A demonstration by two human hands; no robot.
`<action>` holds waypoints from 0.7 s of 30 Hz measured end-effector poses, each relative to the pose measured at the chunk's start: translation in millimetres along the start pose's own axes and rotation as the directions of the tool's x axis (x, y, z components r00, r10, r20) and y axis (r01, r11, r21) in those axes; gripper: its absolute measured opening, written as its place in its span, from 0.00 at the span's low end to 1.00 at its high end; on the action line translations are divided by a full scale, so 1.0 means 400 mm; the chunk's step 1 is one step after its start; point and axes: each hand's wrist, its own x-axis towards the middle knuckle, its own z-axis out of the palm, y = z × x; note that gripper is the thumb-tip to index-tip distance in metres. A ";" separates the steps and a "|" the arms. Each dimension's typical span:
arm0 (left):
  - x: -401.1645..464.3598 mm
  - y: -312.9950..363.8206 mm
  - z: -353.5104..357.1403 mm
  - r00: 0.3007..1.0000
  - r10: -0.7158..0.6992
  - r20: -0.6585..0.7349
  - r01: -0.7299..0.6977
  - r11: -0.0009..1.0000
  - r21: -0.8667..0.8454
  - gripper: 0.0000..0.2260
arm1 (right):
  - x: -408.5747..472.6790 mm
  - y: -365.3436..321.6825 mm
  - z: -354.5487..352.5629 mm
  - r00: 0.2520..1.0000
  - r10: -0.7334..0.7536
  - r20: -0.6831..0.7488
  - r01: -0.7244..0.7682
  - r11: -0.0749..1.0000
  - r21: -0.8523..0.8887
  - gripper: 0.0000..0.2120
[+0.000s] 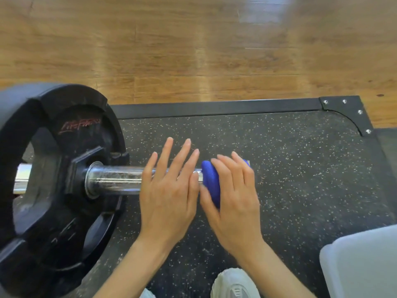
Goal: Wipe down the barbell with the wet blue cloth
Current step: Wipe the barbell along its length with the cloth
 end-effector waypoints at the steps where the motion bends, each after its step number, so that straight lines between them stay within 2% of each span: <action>1: 0.000 -0.003 -0.001 1.000 -0.002 0.005 0.002 1.000 0.002 0.21 | 0.042 -0.004 -0.005 0.996 0.078 0.035 -0.078 0.997 -0.013 0.18; 3: 0.001 -0.004 -0.004 1.000 -0.004 0.005 0.004 1.000 0.006 0.22 | 0.122 -0.007 -0.015 0.948 0.250 0.196 -0.249 0.968 -0.033 0.20; 4: 0.004 -0.003 -0.004 1.000 -0.004 0.000 0.004 1.000 0.008 0.22 | 0.134 -0.003 -0.015 0.932 0.277 0.235 -0.274 0.961 -0.049 0.20; 5: 0.007 -0.003 -0.003 1.000 -0.004 -0.001 0.004 1.000 0.008 0.22 | 0.124 0.002 -0.014 0.947 0.246 0.205 -0.245 0.969 -0.033 0.18; 7: 0.008 -0.002 0.000 1.000 -0.010 -0.009 0.010 1.000 0.005 0.21 | 0.043 0.008 -0.015 0.996 0.079 0.041 -0.079 0.997 -0.006 0.14; 8: 0.007 -0.002 0.000 1.000 -0.013 -0.017 0.014 1.000 0.006 0.21 | -0.008 0.009 -0.011 1.000 -0.001 -0.018 0.001 1.000 0.013 0.16; 10: 0.005 -0.001 0.000 1.000 -0.015 -0.027 0.015 1.000 0.013 0.21 | -0.068 0.027 0.005 0.991 -0.130 -0.040 0.130 0.991 -0.008 0.21; 11: 0.005 0.001 -0.001 0.999 -0.015 -0.028 0.015 1.000 0.011 0.21 | -0.063 0.032 0.010 0.990 -0.138 -0.035 0.137 0.990 -0.036 0.22; 15: 0.012 -0.003 -0.001 0.999 -0.031 -0.029 0.031 0.999 -0.019 0.21 | 0.041 0.017 0.000 1.000 -0.016 0.026 0.018 0.997 -0.072 0.30; 18: 0.028 -0.005 0.002 0.999 -0.033 -0.036 0.033 0.999 -0.011 0.21 | 0.035 0.026 -0.009 0.998 0.025 0.065 -0.029 0.998 0.055 0.29; 21: 0.033 -0.006 0.004 0.998 -0.025 -0.052 0.026 1.000 0.007 0.21 | -0.035 0.023 -0.003 1.000 0.023 -0.019 -0.019 0.982 0.186 0.24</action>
